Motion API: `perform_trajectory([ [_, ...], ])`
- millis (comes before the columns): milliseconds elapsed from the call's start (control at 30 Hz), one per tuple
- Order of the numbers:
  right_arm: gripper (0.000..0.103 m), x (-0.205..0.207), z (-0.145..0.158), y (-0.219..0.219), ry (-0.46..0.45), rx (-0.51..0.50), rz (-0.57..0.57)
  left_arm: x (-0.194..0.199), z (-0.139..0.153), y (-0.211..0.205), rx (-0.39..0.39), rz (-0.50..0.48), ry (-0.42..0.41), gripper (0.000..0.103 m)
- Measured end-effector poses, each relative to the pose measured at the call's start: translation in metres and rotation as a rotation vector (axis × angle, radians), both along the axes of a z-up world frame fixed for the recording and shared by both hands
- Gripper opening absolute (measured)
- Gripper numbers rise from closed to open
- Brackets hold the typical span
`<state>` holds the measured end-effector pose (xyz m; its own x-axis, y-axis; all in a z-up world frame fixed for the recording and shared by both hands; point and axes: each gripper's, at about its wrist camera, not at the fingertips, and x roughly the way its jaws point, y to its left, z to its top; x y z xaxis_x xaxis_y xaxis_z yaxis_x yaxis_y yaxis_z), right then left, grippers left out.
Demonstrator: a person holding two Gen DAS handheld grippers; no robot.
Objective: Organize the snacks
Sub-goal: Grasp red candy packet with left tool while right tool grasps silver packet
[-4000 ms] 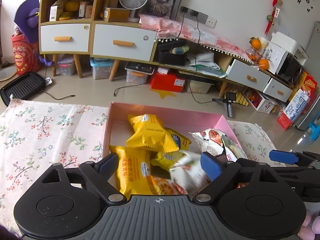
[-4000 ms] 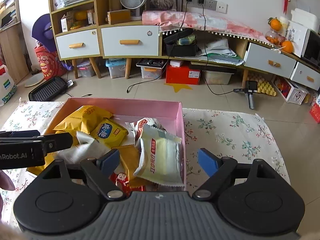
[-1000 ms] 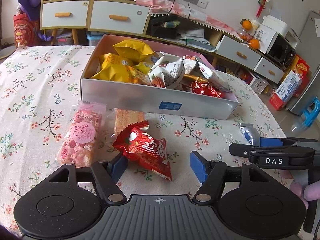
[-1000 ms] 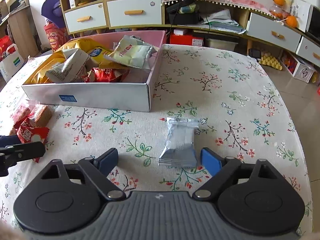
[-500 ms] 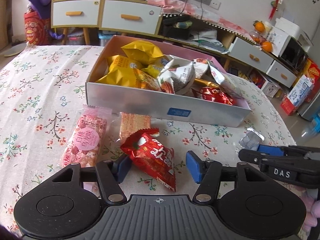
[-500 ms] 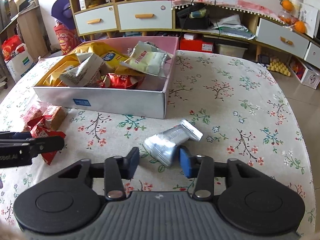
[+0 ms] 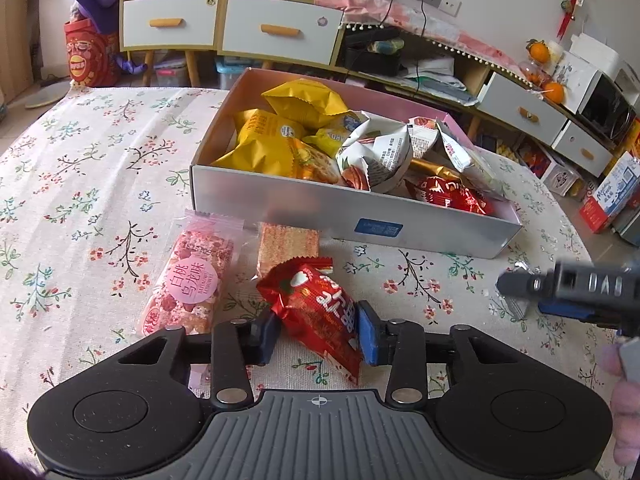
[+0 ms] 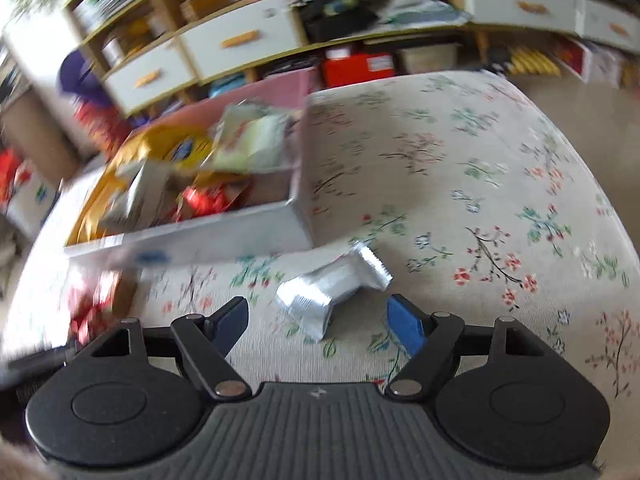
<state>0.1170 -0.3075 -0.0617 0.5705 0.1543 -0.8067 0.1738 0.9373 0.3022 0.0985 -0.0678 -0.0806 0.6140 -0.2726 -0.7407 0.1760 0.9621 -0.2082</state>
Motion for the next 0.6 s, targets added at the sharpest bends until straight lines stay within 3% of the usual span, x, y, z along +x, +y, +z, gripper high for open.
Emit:
perform_trajectory([
  [167, 0.073, 0.007, -0.002, -0.006, 0.004, 0.070, -0.122, 0.000, 0.000, -0.003, 0.013, -0.005, -0.003, 0.037],
  [400, 0.055, 0.008, -0.003, 0.011, 0.011, -0.097, -0.090, 0.001, 0.000, -0.002, 0.011, -0.010, 0.001, 0.037],
  [533, 0.049, 0.008, -0.002, 0.011, 0.014, -0.122, -0.064, 0.001, 0.000, 0.000, 0.011, -0.024, 0.003, 0.037],
  [567, 0.041, 0.007, -0.001, 0.010, 0.017, -0.126, -0.057, 0.000, 0.001, 0.001, 0.011, -0.027, 0.005, 0.037],
  [600, 0.041, 0.007, 0.000, 0.010, 0.020, -0.129, -0.052, -0.001, 0.001, 0.002, 0.012, -0.031, 0.006, 0.037],
])
